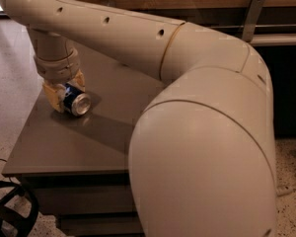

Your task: Pick pepsi can

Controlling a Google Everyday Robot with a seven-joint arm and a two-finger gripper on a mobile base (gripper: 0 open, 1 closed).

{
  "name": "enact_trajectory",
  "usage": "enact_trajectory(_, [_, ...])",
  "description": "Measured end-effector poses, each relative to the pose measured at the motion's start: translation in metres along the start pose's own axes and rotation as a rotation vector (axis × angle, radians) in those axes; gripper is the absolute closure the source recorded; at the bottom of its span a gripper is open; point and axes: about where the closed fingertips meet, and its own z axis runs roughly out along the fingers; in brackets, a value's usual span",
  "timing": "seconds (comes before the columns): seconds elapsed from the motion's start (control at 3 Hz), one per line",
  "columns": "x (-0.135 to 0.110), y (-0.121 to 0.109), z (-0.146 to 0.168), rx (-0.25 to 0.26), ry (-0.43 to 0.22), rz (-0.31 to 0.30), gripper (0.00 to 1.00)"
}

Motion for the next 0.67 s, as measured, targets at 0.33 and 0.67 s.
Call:
enact_trajectory(0.33, [-0.0011, 0.0003, 0.0013, -0.001, -0.003, -0.001, 0.96])
enact_trajectory(0.67, [-0.0020, 0.0005, 0.0023, -0.001, -0.005, -0.001, 1.00])
